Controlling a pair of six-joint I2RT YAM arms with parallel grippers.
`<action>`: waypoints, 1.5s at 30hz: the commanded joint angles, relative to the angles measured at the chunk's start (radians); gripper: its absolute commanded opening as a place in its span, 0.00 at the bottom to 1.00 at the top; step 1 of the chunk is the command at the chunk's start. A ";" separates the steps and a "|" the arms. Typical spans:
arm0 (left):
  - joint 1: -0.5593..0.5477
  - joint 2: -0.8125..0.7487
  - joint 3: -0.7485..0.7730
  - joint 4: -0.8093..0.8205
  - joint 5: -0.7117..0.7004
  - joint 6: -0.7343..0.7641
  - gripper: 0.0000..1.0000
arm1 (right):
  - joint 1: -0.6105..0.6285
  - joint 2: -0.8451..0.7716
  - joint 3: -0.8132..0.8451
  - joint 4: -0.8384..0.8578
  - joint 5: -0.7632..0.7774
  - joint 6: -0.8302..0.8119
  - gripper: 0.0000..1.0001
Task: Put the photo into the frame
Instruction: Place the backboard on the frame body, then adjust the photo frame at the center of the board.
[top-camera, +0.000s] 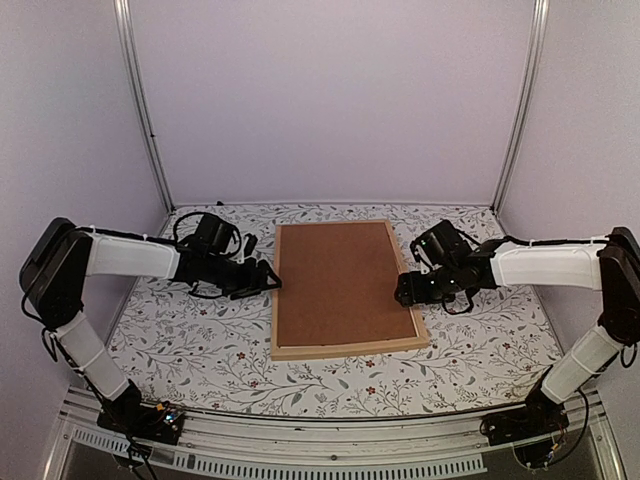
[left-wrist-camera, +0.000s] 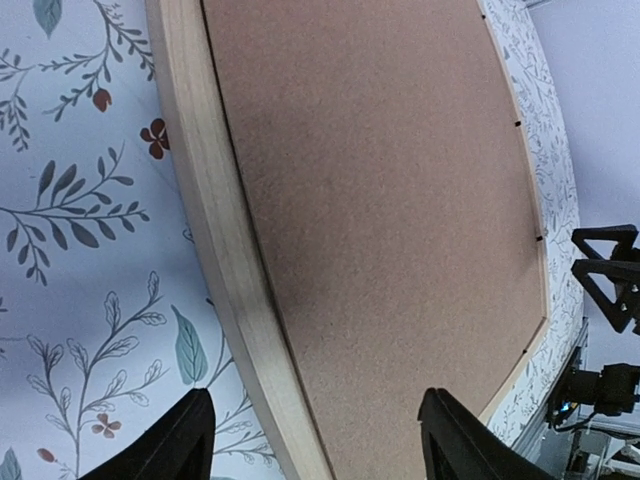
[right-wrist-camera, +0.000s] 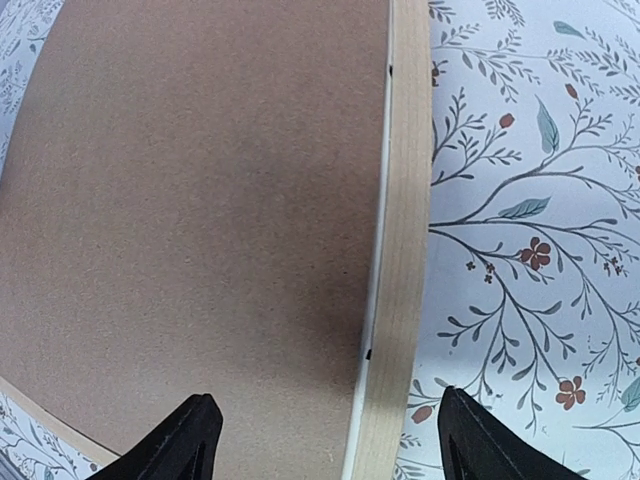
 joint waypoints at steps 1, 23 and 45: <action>-0.016 0.047 0.055 -0.018 -0.011 0.017 0.73 | -0.069 -0.033 -0.051 0.089 -0.157 0.026 0.79; -0.045 0.132 0.144 -0.036 -0.005 0.017 0.73 | -0.157 0.056 -0.165 0.283 -0.378 0.084 0.80; -0.104 0.201 0.167 -0.018 0.023 -0.006 0.73 | -0.152 0.035 -0.274 0.452 -0.499 0.168 0.78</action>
